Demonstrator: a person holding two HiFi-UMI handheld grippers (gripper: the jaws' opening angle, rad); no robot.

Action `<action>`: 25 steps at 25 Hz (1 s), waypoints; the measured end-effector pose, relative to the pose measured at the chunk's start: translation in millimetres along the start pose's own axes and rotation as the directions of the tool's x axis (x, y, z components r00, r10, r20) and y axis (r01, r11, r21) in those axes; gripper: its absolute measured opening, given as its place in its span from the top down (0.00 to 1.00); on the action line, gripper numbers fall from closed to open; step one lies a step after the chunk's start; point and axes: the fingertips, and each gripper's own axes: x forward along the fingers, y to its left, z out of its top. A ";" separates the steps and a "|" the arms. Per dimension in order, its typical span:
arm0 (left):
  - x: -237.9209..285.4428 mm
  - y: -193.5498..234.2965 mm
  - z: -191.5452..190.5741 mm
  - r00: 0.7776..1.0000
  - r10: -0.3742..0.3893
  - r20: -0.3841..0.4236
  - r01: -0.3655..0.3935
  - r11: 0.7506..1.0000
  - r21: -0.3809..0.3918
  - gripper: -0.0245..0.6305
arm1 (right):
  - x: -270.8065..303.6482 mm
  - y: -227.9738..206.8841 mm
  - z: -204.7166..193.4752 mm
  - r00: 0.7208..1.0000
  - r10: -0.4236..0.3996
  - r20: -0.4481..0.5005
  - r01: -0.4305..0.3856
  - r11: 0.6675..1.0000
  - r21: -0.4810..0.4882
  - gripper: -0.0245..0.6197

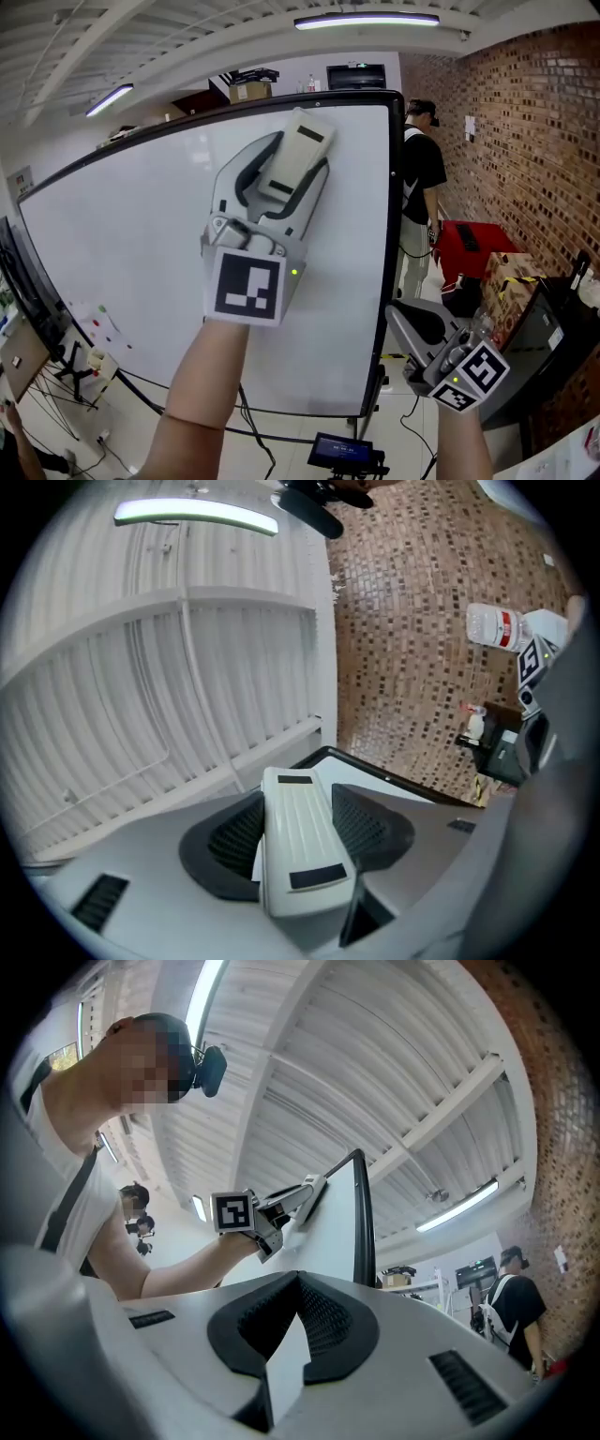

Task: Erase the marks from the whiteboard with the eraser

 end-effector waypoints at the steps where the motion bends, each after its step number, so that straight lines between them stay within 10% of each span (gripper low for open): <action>1: -3.7 10.1 -2.9 0.999 0.038 -0.003 -0.038 0.999 -0.007 0.59 | -2.3 -0.9 0.5 1.000 -0.005 -0.001 0.005 1.000 0.000 0.95; 8: -0.8 10.6 -4.8 0.994 0.108 -0.001 -0.108 0.994 -0.029 0.59 | -15.3 -12.9 1.1 1.000 -0.022 -0.003 0.022 1.000 0.005 0.95; 14: 12.2 -62.7 2.5 0.983 -0.177 -0.049 0.178 0.983 0.032 0.59 | -14.8 -12.2 -5.0 1.000 -0.017 0.001 0.017 1.000 0.019 0.95; 25: -77.1 -182.5 -62.4 0.861 -0.467 -0.202 0.470 0.882 -0.039 0.59 | -30.4 -15.2 -20.1 0.999 -0.035 -0.017 0.036 0.998 0.051 0.95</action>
